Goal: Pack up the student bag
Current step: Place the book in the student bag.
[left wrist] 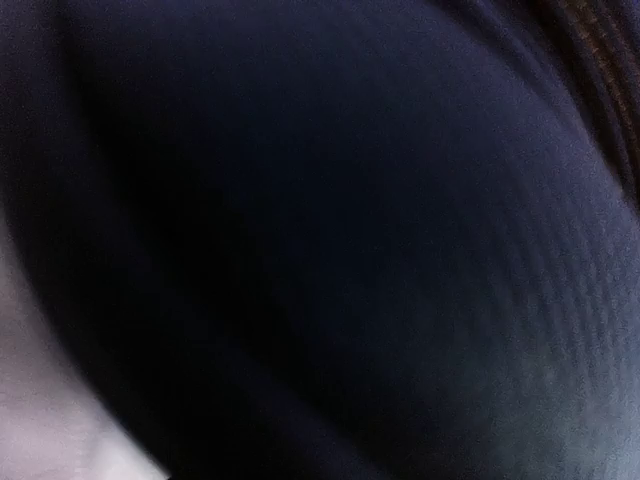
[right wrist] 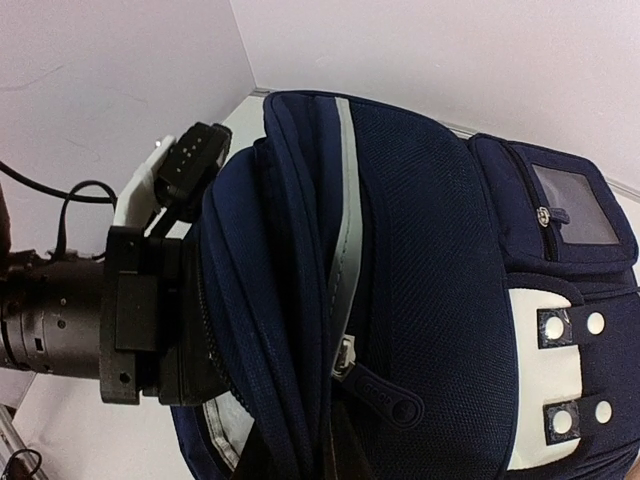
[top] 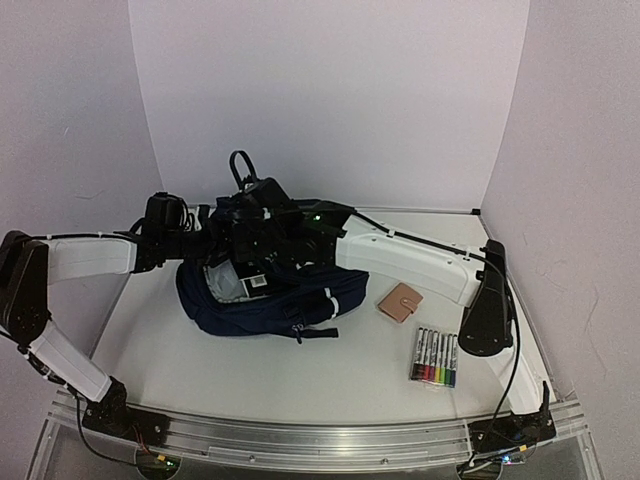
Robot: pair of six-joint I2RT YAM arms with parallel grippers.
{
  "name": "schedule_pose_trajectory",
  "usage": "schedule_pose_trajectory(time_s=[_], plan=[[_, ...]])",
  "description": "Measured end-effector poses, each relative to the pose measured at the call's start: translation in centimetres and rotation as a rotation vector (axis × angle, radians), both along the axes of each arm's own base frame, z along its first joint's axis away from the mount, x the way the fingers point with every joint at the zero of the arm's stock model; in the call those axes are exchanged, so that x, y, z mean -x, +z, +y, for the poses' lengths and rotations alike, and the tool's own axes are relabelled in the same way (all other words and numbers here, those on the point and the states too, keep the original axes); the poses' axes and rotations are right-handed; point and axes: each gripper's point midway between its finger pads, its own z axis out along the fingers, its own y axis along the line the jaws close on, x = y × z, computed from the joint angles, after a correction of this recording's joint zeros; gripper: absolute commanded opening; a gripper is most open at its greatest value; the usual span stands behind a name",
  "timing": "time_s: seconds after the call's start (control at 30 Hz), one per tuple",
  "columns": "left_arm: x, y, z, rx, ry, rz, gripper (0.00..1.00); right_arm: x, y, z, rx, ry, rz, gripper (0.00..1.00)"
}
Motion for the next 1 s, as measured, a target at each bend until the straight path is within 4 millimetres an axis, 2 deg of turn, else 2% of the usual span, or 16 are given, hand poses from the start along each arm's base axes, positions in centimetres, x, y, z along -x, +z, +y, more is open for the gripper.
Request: schedule_pose_trajectory(time_s=[0.17, 0.3, 0.43, 0.57, 0.73, 0.87, 1.0], plan=[[1.1, -1.3, 1.8, -0.140, 0.027, 0.029, 0.63, 0.5, 0.2, -0.1, 0.004, 0.008, 0.000, 0.00], [2.4, -1.4, 2.6, -0.192, 0.019, 0.046, 0.63, 0.7, 0.3, 0.0, 0.004, 0.013, -0.001, 0.00], [3.2, -1.3, 2.8, -0.200, 0.006, 0.054, 0.44, 0.8, 0.3, 0.0, 0.005, 0.015, -0.003, 0.00], [4.0, -2.4, 3.0, -0.210, -0.004, 0.090, 0.33, 0.8, 0.3, 0.0, 0.006, 0.015, -0.003, 0.00], [4.5, -3.1, 2.7, -0.202, -0.016, 0.119, 0.13, 0.8, 0.4, 0.0, 0.005, 0.015, -0.004, 0.00], [4.4, -3.3, 1.7, -0.183, -0.036, 0.121, 0.06, 0.7, 0.3, 0.0, 0.005, 0.014, -0.005, 0.00], [4.2, -3.6, 0.4, -0.170, -0.053, 0.133, 0.03, 0.6, 0.2, 0.0, 0.004, 0.009, -0.008, 0.00]])
